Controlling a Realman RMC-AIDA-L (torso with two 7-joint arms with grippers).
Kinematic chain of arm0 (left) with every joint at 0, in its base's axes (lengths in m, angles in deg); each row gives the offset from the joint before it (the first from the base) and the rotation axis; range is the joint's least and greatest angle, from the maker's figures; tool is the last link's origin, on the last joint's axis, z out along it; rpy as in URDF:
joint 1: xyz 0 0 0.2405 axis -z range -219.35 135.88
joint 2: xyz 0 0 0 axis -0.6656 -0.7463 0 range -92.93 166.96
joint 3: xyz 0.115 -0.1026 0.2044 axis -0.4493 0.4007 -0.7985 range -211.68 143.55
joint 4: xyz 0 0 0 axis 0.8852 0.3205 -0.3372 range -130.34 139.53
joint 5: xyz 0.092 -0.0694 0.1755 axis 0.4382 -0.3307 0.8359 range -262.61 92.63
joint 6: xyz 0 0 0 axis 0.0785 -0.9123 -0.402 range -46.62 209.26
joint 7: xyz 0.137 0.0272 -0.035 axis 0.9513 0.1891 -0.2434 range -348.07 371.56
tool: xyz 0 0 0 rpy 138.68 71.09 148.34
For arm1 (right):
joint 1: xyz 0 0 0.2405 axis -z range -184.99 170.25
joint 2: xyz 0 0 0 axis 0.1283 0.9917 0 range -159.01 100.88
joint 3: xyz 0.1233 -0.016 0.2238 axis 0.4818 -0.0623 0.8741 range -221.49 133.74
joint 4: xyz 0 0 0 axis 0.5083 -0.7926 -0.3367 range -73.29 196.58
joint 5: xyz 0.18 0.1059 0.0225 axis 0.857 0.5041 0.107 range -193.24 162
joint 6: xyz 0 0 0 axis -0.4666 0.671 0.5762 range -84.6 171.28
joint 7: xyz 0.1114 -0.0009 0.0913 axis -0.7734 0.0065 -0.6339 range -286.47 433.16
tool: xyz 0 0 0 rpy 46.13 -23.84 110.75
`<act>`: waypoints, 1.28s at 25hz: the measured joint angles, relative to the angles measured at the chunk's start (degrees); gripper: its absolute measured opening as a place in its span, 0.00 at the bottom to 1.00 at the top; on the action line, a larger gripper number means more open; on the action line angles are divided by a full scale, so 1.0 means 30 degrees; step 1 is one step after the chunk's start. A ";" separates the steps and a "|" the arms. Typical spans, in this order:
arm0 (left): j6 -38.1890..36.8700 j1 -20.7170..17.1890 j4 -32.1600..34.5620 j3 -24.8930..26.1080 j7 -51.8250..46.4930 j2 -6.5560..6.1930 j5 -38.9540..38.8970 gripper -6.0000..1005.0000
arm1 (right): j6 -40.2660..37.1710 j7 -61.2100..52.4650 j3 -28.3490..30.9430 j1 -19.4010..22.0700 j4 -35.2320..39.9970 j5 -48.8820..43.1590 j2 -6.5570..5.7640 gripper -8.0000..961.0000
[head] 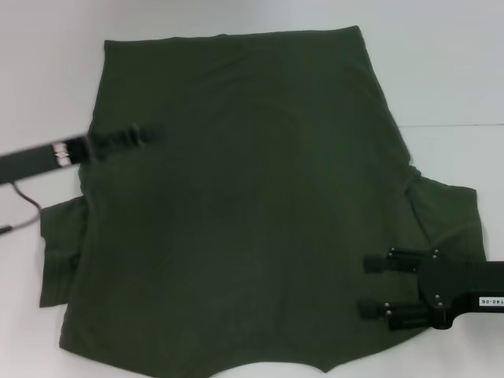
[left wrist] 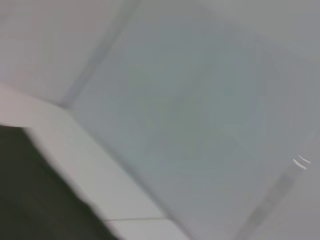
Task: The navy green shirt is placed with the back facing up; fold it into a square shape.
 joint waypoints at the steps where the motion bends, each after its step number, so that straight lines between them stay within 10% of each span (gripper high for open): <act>1: 0.0738 -0.0064 0.0410 0.0099 -0.1440 -0.0132 0.0292 0.88 | -0.0021 -0.0036 0.0024 0.0008 0.0019 0.0000 -0.0013 0.95; 8: 0.4055 -0.1023 0.2059 0.1298 -0.6766 -0.0480 0.4087 0.88 | -0.0033 -0.0163 0.0052 0.0002 0.0152 -0.0002 -0.0262 0.95; 32: 0.8925 -0.1385 -0.0933 0.2350 -0.7487 -0.0462 0.8660 0.88 | -0.0002 -0.0220 -0.0092 0.0008 0.0092 -0.0039 -0.0551 0.95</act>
